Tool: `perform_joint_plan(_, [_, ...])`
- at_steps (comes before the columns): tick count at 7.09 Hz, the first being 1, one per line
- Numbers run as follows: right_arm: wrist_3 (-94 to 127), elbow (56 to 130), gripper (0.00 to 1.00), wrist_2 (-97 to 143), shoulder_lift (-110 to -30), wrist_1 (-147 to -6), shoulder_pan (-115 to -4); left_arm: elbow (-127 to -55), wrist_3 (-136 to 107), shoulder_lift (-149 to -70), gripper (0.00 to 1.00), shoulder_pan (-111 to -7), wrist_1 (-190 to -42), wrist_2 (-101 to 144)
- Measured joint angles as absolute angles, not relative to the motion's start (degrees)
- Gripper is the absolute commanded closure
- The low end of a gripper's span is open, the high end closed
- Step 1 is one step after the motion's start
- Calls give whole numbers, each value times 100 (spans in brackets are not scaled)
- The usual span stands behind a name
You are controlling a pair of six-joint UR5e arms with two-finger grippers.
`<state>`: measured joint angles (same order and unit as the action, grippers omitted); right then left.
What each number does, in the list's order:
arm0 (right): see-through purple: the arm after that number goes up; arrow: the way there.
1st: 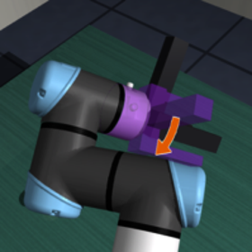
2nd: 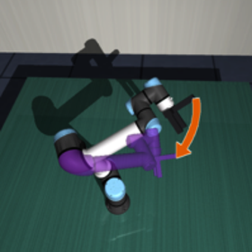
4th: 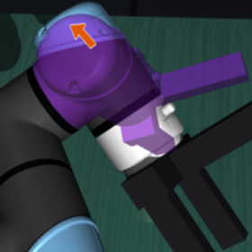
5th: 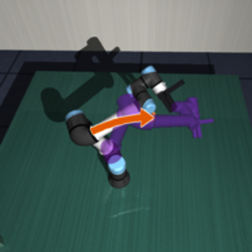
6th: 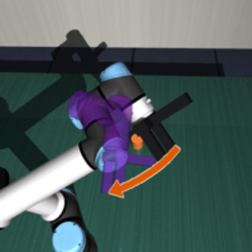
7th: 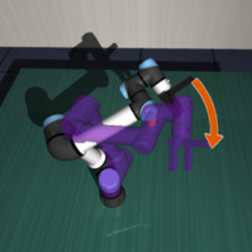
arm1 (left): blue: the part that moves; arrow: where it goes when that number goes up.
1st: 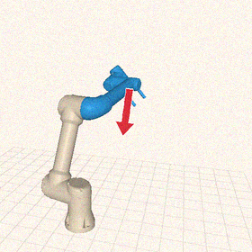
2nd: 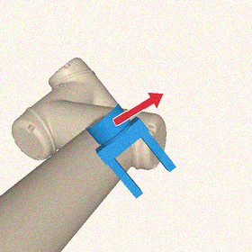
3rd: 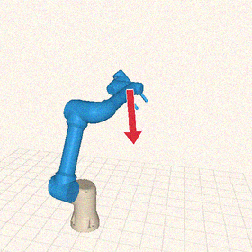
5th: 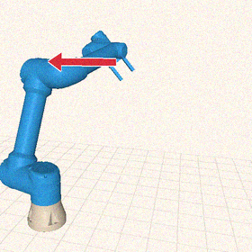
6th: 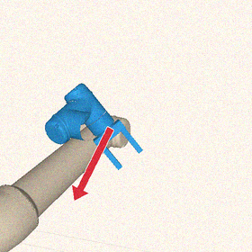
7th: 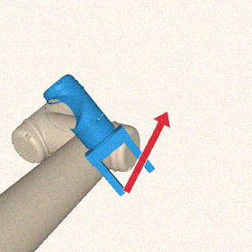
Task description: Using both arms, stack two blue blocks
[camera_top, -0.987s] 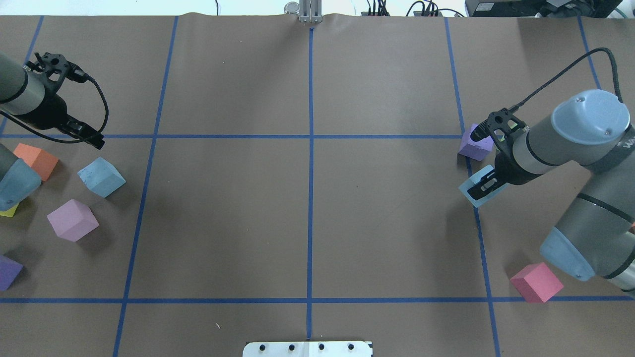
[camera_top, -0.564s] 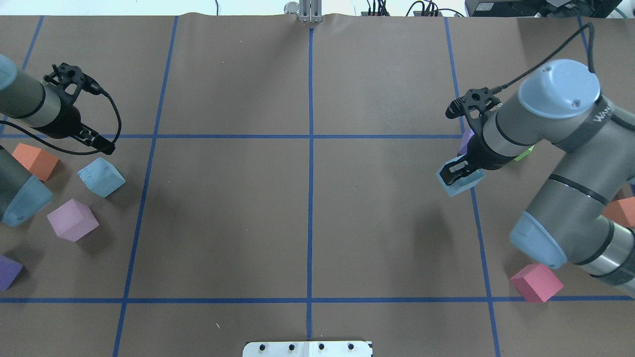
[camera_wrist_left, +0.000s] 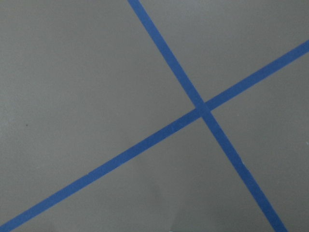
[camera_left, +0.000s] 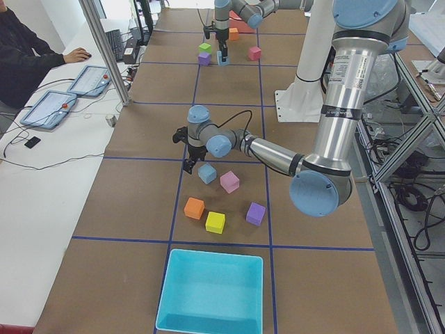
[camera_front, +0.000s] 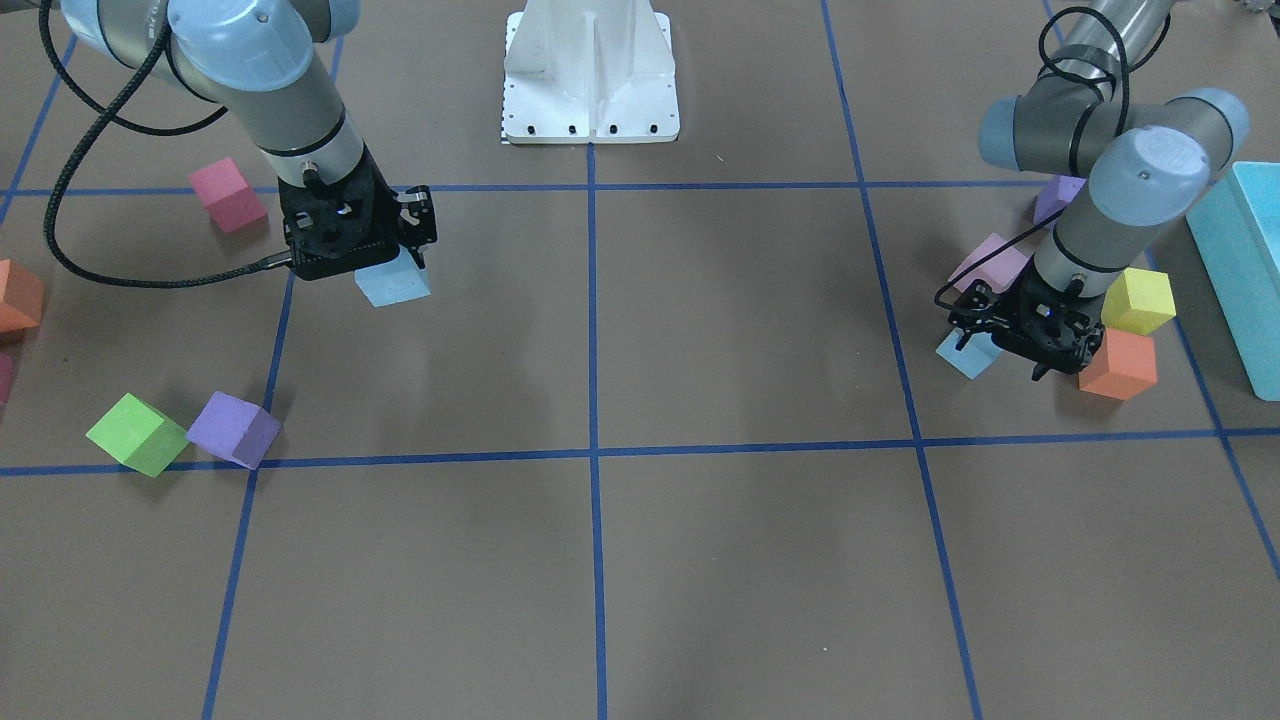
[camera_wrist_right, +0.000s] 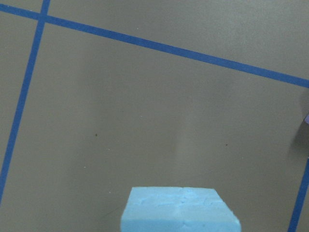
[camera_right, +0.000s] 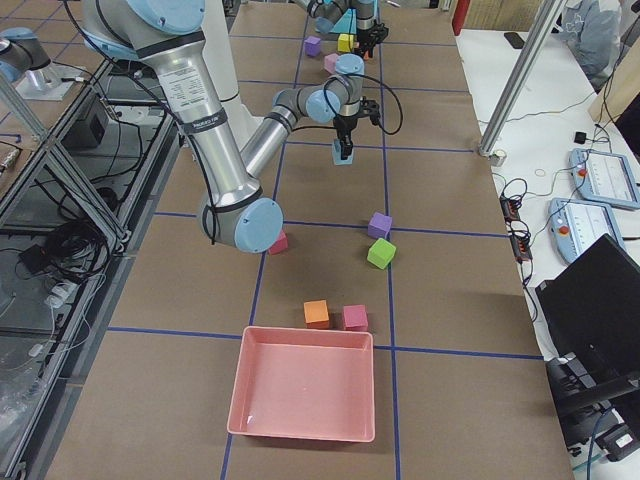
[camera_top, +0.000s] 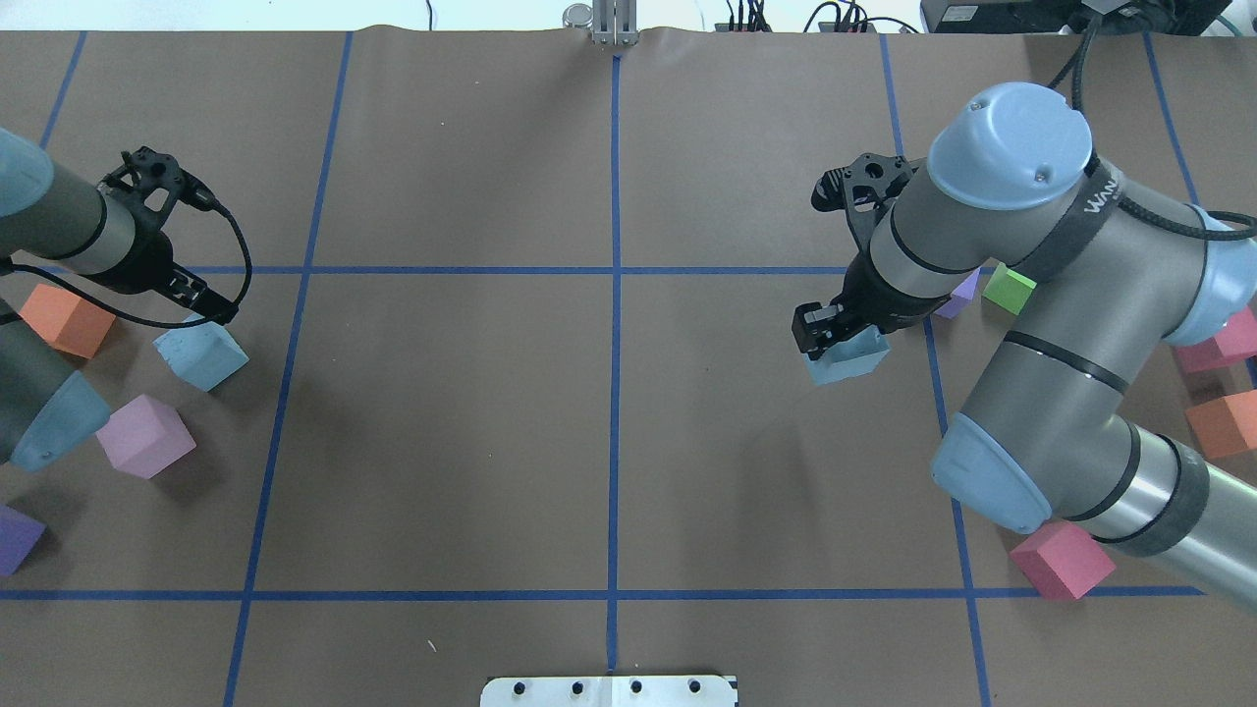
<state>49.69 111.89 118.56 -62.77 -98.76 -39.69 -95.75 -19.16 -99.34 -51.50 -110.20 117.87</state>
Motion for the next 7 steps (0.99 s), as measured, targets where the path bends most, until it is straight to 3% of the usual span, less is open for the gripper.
perform_joint_plan(7, [5556,11116,47,11653,-6038,-9880,-3685,-9767,-1998,-9928,2,-5099,-10435,12657])
